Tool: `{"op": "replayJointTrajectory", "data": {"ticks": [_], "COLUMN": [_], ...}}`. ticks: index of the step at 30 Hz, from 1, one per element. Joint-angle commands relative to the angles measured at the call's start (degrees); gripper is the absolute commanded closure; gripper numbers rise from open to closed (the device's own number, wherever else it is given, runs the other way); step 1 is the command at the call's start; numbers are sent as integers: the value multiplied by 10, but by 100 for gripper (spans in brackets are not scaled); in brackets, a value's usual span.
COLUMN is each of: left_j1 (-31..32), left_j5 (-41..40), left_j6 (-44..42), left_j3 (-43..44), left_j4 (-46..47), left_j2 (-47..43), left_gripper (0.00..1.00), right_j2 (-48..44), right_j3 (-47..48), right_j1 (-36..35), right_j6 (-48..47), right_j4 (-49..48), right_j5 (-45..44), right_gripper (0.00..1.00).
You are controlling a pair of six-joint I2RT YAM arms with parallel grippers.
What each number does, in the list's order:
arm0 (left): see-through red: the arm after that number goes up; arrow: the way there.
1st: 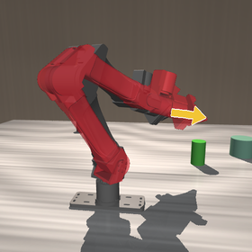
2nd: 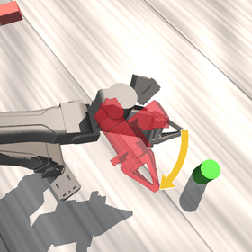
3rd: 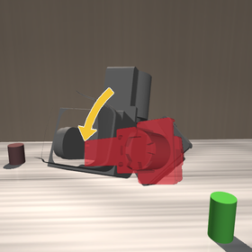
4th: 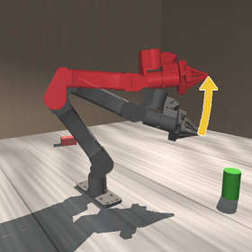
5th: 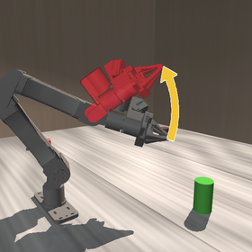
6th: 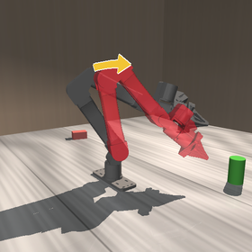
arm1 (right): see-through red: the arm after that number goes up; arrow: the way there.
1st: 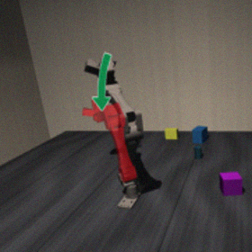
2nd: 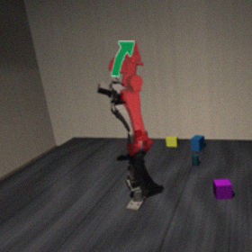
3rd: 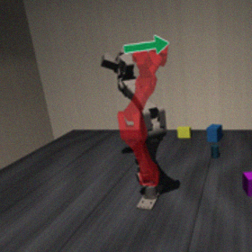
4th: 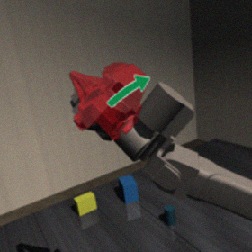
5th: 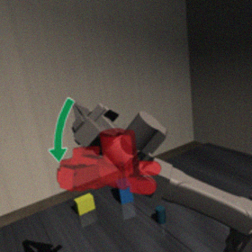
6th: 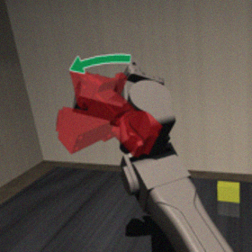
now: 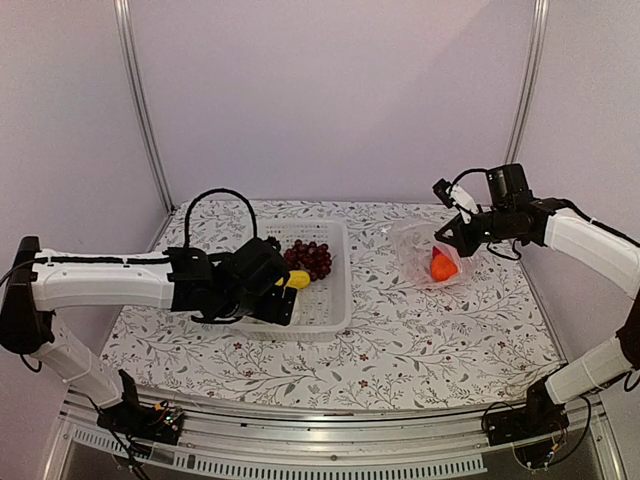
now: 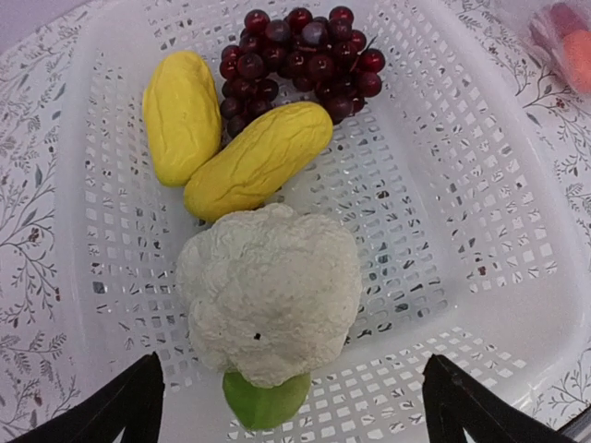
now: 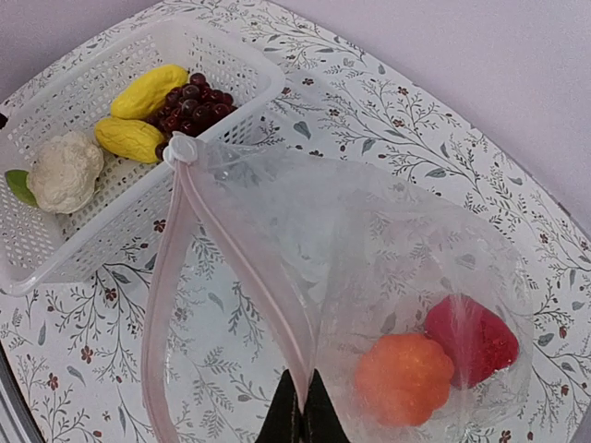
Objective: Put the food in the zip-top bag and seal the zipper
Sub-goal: Adjust the zipper food storage bag at the center of the board, then pick up the fake fruit from the bin.
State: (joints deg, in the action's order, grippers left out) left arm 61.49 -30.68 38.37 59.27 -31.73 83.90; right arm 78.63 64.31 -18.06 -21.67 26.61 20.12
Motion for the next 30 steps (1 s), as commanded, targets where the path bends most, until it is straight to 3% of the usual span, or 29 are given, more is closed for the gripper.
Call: {"op": "replayJointTrajectory", "data": {"ticks": [1, 5, 13, 16, 20, 27, 30], "left_j1": [-42, -68, -99, -120, -148, -178, -189], "left_j5": [87, 105, 68, 76, 127, 191, 206], "left_j6": [-19, -56, -88, -116, -167, -252, -289], "left_j3": [24, 43, 173, 224, 278, 356, 398], "left_j4": [-38, -32, -95, -101, -87, -103, -144], "left_j2": [26, 55, 154, 192, 243, 321, 357], "left_gripper": [1, 0, 1, 5, 18, 20, 26], "right_j2": [-13, -33, -45, -50, -59, -67, -68], "right_j3": [-20, -32, -50, -52, -52, -58, -59], "right_j1": [0, 0, -1, -1, -1, -1, -1], "right_j6": [-11, -10, -11, -10, -8, -9, -9], "right_j4": [-26, -37, -52, -53, -56, -59, -60], "right_j5": [57, 71, 78, 79, 78, 77, 81], "right_gripper": [100, 100, 100, 100, 100, 100, 100]}}
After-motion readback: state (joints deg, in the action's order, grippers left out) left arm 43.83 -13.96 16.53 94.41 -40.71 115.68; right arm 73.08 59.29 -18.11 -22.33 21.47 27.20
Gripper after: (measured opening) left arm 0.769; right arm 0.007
